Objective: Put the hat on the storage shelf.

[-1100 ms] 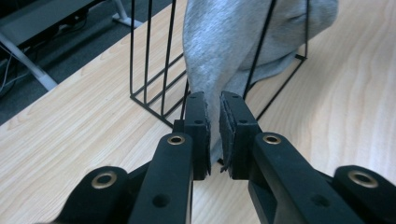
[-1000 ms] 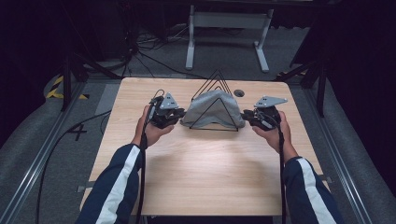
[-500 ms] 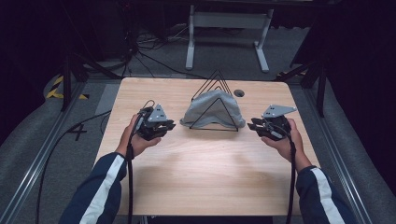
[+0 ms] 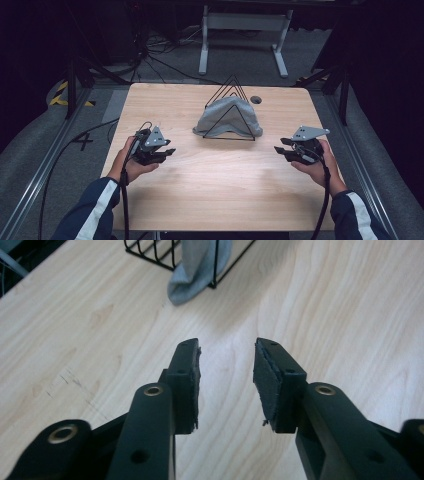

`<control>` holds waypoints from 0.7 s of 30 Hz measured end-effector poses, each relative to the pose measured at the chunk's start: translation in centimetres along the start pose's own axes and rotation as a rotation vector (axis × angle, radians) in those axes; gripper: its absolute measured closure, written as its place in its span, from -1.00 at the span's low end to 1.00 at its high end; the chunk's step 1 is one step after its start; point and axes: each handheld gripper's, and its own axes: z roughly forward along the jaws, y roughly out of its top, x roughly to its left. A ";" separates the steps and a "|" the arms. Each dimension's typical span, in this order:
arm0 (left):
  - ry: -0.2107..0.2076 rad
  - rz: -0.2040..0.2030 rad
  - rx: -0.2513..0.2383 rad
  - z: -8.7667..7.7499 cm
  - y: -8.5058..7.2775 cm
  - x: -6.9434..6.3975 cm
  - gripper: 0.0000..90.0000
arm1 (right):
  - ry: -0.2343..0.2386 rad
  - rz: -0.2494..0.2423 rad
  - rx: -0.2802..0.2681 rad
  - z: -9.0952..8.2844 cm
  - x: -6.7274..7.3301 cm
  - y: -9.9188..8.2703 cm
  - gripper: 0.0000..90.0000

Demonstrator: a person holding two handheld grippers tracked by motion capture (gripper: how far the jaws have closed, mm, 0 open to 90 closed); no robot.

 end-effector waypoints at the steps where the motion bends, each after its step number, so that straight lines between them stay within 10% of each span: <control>1: 0.009 0.011 0.012 0.0 -0.3 -0.1 0.32 | -0.003 0.004 0.003 -0.1 0.1 -0.2 0.29; 13: -0.009 0.025 0.101 0.0 -3.9 -1.6 -0.14 | -0.011 0.022 0.011 -1.0 1.0 -5.1 0.00; 21: -0.045 -0.029 0.062 -0.3 -6.9 -2.4 -0.30 | 0.005 0.072 0.038 -1.1 1.4 -9.0 -0.17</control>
